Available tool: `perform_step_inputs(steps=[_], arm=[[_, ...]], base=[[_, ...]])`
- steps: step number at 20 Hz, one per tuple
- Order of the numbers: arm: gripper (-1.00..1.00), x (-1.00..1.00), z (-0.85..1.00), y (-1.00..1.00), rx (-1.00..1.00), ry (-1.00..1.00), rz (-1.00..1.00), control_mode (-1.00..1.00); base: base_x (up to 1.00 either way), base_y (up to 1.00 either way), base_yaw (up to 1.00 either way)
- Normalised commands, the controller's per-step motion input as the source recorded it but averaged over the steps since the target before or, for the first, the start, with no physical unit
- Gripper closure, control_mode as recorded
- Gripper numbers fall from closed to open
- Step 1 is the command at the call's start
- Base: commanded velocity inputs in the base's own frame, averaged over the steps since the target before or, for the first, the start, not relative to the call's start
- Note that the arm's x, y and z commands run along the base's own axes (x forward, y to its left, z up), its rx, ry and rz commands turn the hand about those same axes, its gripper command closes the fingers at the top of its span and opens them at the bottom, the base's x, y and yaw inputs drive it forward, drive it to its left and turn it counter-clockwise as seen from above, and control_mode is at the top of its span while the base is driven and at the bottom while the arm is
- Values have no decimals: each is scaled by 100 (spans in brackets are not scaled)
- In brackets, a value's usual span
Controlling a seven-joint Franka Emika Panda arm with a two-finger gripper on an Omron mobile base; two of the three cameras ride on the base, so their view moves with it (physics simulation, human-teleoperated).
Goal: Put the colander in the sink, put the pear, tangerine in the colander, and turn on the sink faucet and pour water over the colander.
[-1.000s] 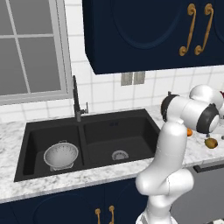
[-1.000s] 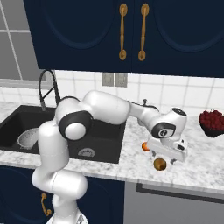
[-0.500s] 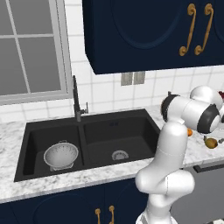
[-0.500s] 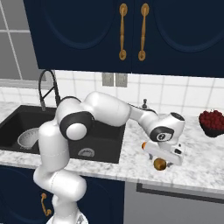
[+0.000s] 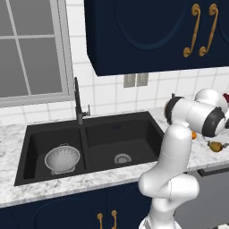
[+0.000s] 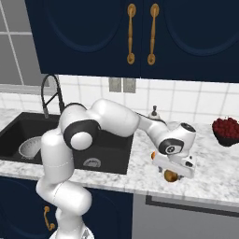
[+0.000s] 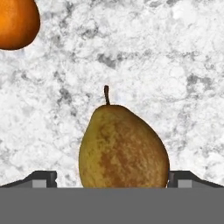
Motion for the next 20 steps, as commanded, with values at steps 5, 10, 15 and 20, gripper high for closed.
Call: perform_step_inputs(steps=[5,10,15,20], arm=[[-100,0,-22,0,0,-5,5,-100],[100,0,-31,0,0,-6,3,-100],[100,-11,-1,2,0,-5,1,-100],[100,-48,38,31,0,0,0,-100]], base=[[0,0,0],[0,0,0],[0,0,0],[0,0,0]])
